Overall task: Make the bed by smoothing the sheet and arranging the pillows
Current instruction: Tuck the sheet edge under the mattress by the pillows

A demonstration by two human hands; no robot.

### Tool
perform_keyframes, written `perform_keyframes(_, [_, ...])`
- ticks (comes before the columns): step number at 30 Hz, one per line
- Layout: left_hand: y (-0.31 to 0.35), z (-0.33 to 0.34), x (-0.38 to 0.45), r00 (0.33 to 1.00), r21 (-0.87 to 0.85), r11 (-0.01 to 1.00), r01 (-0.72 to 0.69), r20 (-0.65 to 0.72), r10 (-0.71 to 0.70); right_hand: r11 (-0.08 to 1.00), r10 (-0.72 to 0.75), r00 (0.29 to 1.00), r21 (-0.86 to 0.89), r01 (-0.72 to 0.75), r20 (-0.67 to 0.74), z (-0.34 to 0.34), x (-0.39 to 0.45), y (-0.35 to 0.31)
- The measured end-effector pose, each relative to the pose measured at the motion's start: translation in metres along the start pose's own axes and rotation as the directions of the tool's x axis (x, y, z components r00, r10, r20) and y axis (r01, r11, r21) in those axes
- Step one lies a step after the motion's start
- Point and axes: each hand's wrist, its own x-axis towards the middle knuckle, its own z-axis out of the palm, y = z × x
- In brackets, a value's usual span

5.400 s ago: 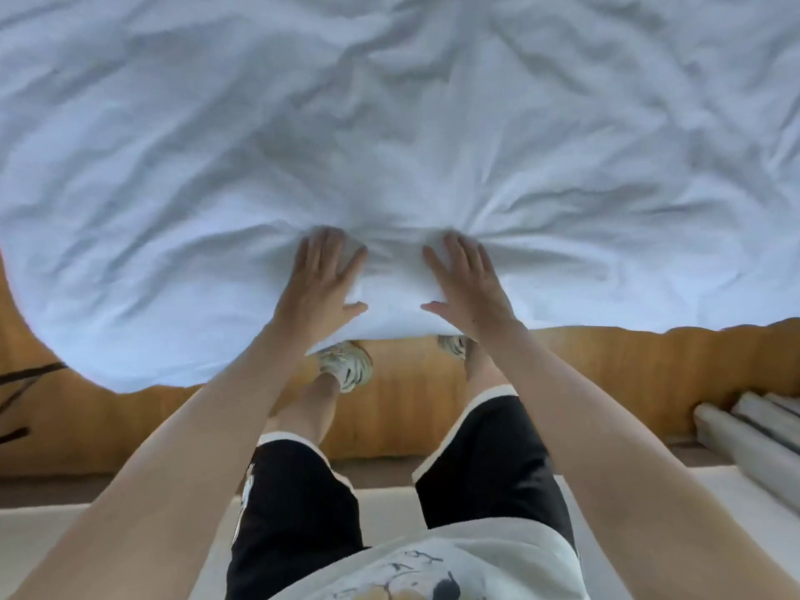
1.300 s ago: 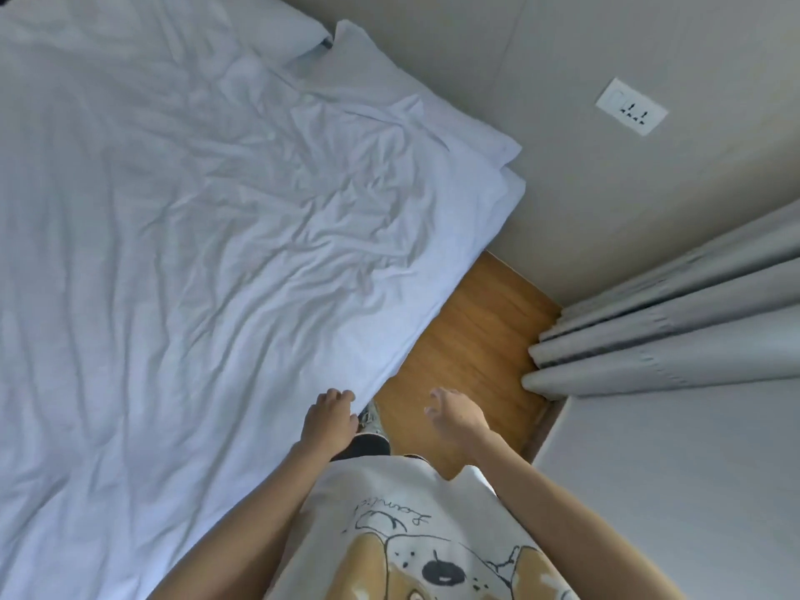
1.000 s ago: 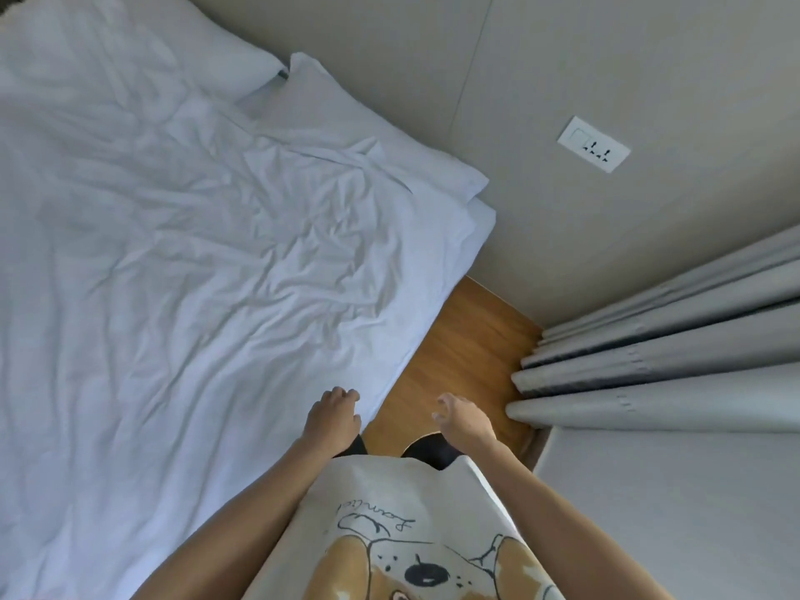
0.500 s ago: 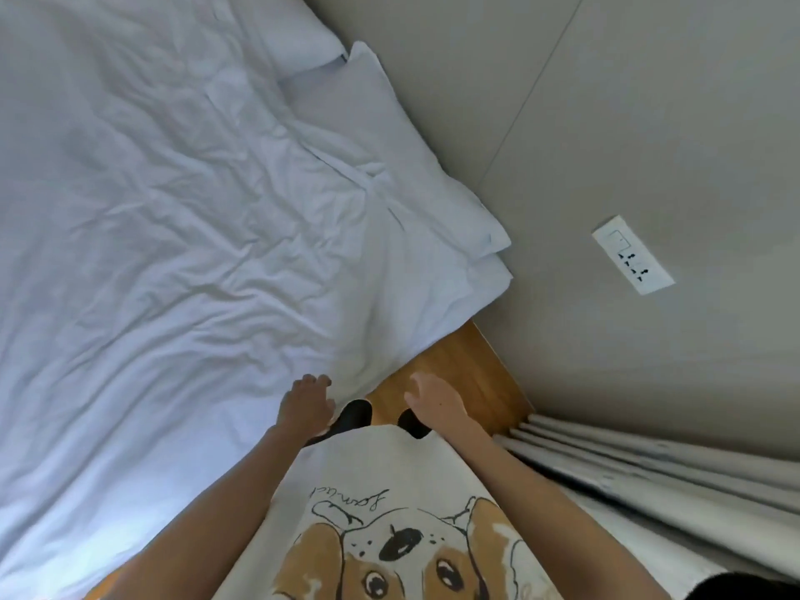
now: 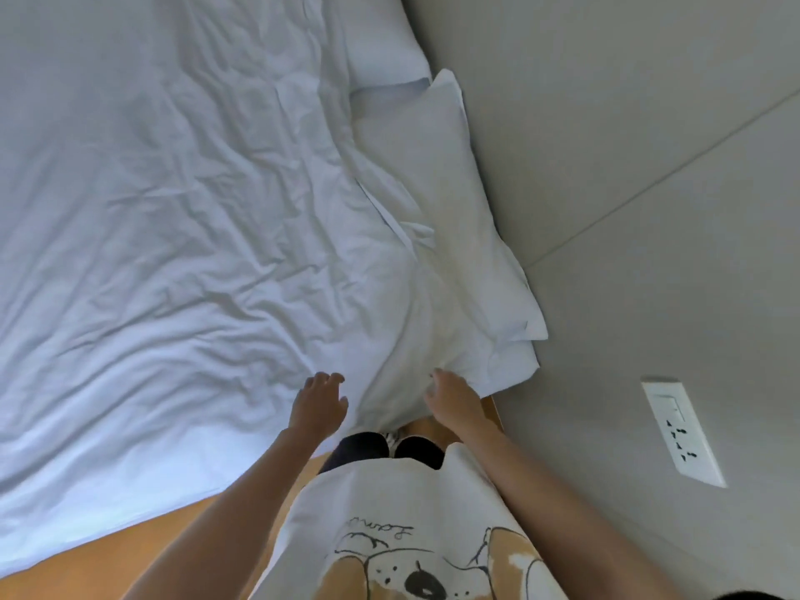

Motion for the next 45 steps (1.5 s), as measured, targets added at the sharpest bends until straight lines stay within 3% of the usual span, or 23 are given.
perform_keyframes(4, [0.005, -0.048, 0.066, 1.000, 0.015, 1.000, -0.006, -0.023, 0.006, 0.999, 0.020, 0.996, -0.041, -0.024, -0.084, -0.052, 0.050, -0.028])
perform_keyframes(15, [0.037, -0.164, 0.256, 0.973, -0.157, 0.988, -0.002, -0.227, -0.034, 0.997, -0.055, 0.928, -0.069, 0.032, -0.368, -0.163, 0.260, -0.107])
perform_keyframes(19, [0.052, -0.184, 0.334, 0.949, -0.284, 0.958, 0.052, -0.283, -0.135, 0.993, 0.011, 0.950, 0.114, 0.026, -0.311, -0.166, 0.342, -0.130])
perform_keyframes(21, [0.059, -0.186, 0.372, 0.953, -0.304, 0.948, 0.095, -0.247, -0.174, 0.997, -0.003, 0.957, 0.067, 0.024, -0.291, -0.160, 0.372, -0.136])
perform_keyframes(23, [0.063, -0.183, 0.403, 0.962, -0.317, 0.938, 0.138, -0.183, -0.203, 0.999, -0.048, 0.915, -0.023, 0.043, -0.400, -0.153, 0.392, -0.137])
perform_keyframes(26, [0.068, -0.174, 0.441, 0.946, -0.378, 0.902, 0.207, -0.158, -0.284, 0.988, -0.151, 0.767, -0.111, 0.104, -0.624, -0.149, 0.415, -0.136])
perform_keyframes(27, [0.070, -0.172, 0.450, 0.938, -0.396, 0.892, 0.219, -0.167, -0.305, 0.989, -0.146, 0.769, -0.086, 0.118, -0.622, -0.149, 0.420, -0.137])
perform_keyframes(29, [0.073, -0.172, 0.462, 0.922, -0.419, 0.876, 0.237, -0.186, -0.339, 0.991, -0.112, 0.841, -0.001, 0.132, -0.530, -0.149, 0.423, -0.145])
perform_keyframes(32, [0.072, -0.171, 0.484, 0.907, -0.389, 0.869, 0.305, -0.158, -0.389, 0.989, -0.075, 0.964, 0.105, 0.105, -0.255, -0.130, 0.423, -0.155])
perform_keyframes(34, [0.069, -0.166, 0.487, 0.906, -0.299, 0.887, 0.351, -0.133, -0.403, 0.994, -0.061, 0.989, 0.082, 0.073, -0.138, -0.113, 0.424, -0.152])
perform_keyframes(37, [0.070, -0.156, 0.479, 0.913, -0.207, 0.924, 0.321, -0.194, -0.360, 0.993, -0.101, 0.981, 0.040, 0.109, -0.163, -0.103, 0.423, -0.145])
perform_keyframes(41, [0.086, -0.164, 0.449, 0.918, -0.293, 0.936, 0.198, -0.279, -0.282, 0.970, -0.233, 0.947, 0.018, 0.243, -0.222, -0.125, 0.396, -0.136])
perform_keyframes(45, [0.126, -0.178, 0.401, 0.874, -0.279, 0.952, 0.129, -0.421, -0.242, 0.948, -0.282, 0.905, 0.055, 0.315, -0.318, -0.152, 0.342, -0.113])
